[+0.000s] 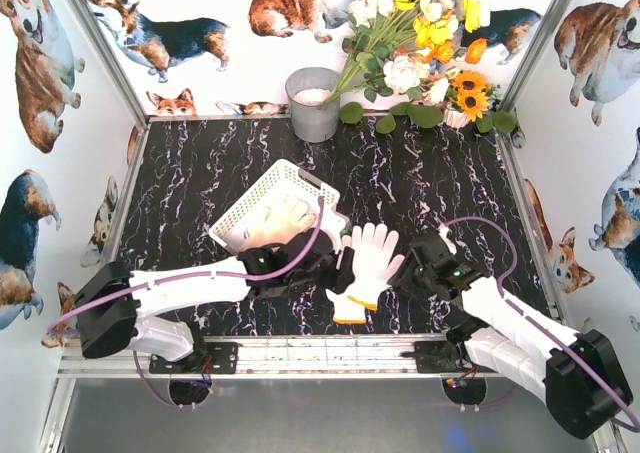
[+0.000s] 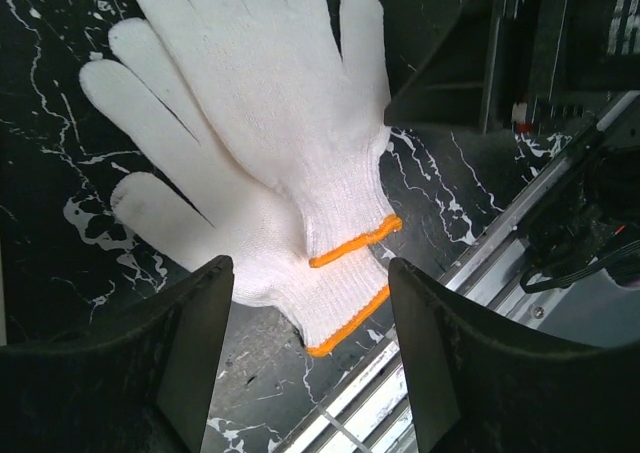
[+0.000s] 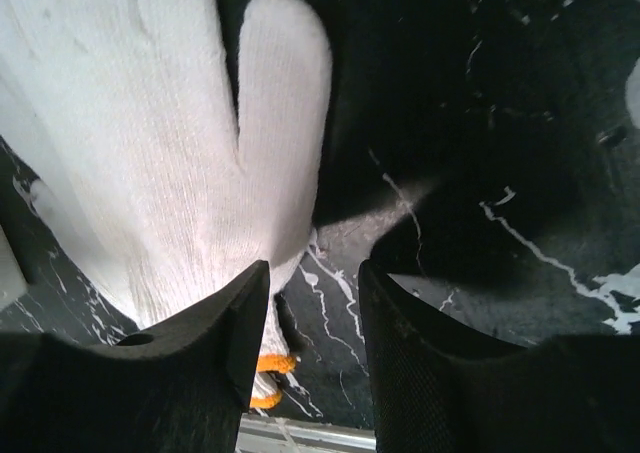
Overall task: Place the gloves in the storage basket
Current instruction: Turn over the glove at the center of the board.
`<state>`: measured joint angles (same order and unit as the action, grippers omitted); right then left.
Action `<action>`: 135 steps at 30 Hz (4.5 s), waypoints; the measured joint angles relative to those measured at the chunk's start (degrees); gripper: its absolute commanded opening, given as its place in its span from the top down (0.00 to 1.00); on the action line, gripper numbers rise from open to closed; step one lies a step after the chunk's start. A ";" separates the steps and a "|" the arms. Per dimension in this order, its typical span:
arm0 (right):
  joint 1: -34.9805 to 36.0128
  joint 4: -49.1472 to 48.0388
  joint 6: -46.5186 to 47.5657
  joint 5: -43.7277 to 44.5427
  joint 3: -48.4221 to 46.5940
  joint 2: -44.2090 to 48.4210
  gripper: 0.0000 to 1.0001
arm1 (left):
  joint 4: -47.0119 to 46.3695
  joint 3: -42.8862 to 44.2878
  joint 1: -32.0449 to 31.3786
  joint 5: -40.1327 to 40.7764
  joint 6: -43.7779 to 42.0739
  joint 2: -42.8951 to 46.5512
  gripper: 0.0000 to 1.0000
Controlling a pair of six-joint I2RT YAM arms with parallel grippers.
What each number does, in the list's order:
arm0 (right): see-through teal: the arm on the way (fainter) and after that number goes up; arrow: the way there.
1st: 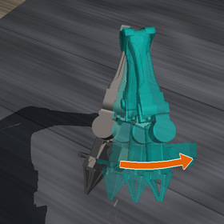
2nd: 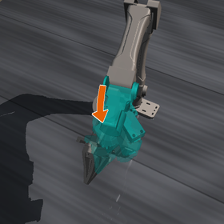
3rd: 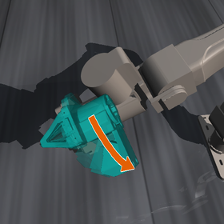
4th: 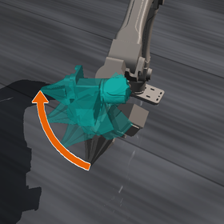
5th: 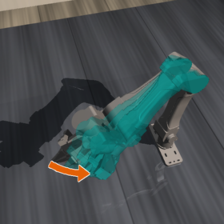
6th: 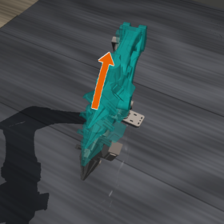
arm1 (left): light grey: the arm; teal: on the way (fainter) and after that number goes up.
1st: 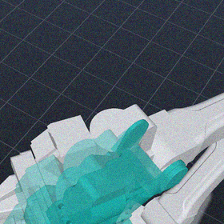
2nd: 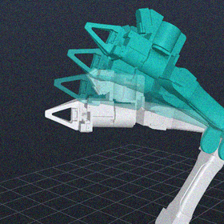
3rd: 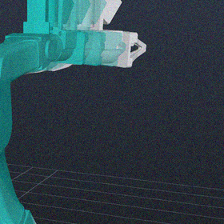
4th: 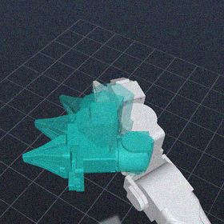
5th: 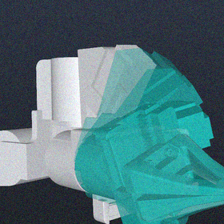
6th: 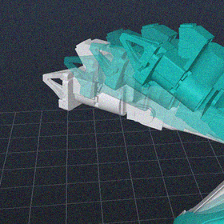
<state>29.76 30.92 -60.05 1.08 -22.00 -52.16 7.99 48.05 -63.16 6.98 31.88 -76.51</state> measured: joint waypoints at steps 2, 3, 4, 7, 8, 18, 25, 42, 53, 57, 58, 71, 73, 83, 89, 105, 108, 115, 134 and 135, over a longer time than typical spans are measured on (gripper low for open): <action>-2.01 -1.01 0.20 -0.79 0.33 -0.50 0.57 | 0.00 0.44 -1.05 0.68 0.00 -1.29 0.43; -2.64 -1.73 0.33 -1.40 0.33 -1.18 0.57 | 0.15 0.74 -1.51 1.20 -0.02 -1.99 0.43; -3.04 -2.75 0.46 -1.99 0.33 -2.16 0.57 | 0.35 1.09 -1.97 1.64 -0.02 -2.64 0.43; -3.52 -6.78 0.68 -4.68 -0.15 -5.92 0.71 | 1.20 3.10 -3.72 2.97 -0.20 -4.74 0.44; -3.56 -7.80 1.03 -5.51 -0.46 -7.23 0.78 | 1.36 3.96 -4.46 3.48 -0.31 -5.42 0.44; -3.91 -9.31 1.53 -9.29 -1.01 -9.25 1.00 | 1.77 6.51 -9.53 9.25 -0.59 -9.33 0.40; -3.89 -9.64 -1.90 -12.00 -1.01 -1.18 1.00 | 0.37 6.47 -10.03 13.20 0.33 -10.21 0.34; -3.91 -9.70 -11.28 -13.25 -2.69 2.73 1.00 | -2.19 7.15 -11.65 15.72 0.61 -16.39 0.44; -3.89 -9.29 -12.09 -13.14 -4.15 3.45 1.00 | -1.88 8.46 -11.67 18.14 0.90 -17.42 0.40; -3.91 -8.22 -12.09 -12.79 -4.15 4.13 1.00 | -2.27 8.98 -11.82 18.25 0.02 -18.49 0.32; -3.89 -8.11 -12.09 -12.63 -4.15 4.31 1.00 | -2.32 8.98 -11.96 18.14 -0.24 -18.73 0.32; -3.91 -4.09 -9.73 -8.50 -4.96 7.43 1.00 | -1.92 11.04 -13.18 17.70 -2.29 -20.24 0.82; -4.00 -1.36 -7.67 -7.23 -6.64 7.76 1.00 | -2.01 11.85 -13.27 17.05 -2.56 -20.35 0.83; -4.04 19.43 8.39 7.19 -24.74 8.04 1.00 | -8.02 24.11 -13.38 7.72 -2.27 -27.56 0.91; -4.17 21.33 17.27 9.09 -28.41 4.17 0.90 | -15.28 21.29 -11.63 3.67 4.11 -26.49 0.92; -4.11 2.69 19.54 -11.47 -22.47 -5.38 0.41 | -30.40 -7.58 -0.85 -3.32 27.06 -20.17 0.64; -4.11 1.73 18.82 -12.28 -17.11 2.51 0.41 | -31.01 -8.55 0.20 -3.96 26.82 -19.17 0.63; -4.13 -2.75 10.54 -16.85 -1.25 9.70 0.48 | -30.97 -9.42 1.53 -4.79 25.24 -16.72 0.64; -4.11 -13.55 1.05 -20.44 8.33 4.81 0.60 | -32.39 -11.50 3.43 -8.09 24.96 -17.31 0.65; -4.11 -13.55 1.09 -20.17 8.33 4.79 0.60 | -32.39 -11.50 3.45 -8.28 25.11 -17.35 0.66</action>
<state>25.65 17.37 -58.96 -19.09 -13.67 -47.37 -24.40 36.56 -59.70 -1.30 56.99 -93.86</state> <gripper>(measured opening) 0.405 0.354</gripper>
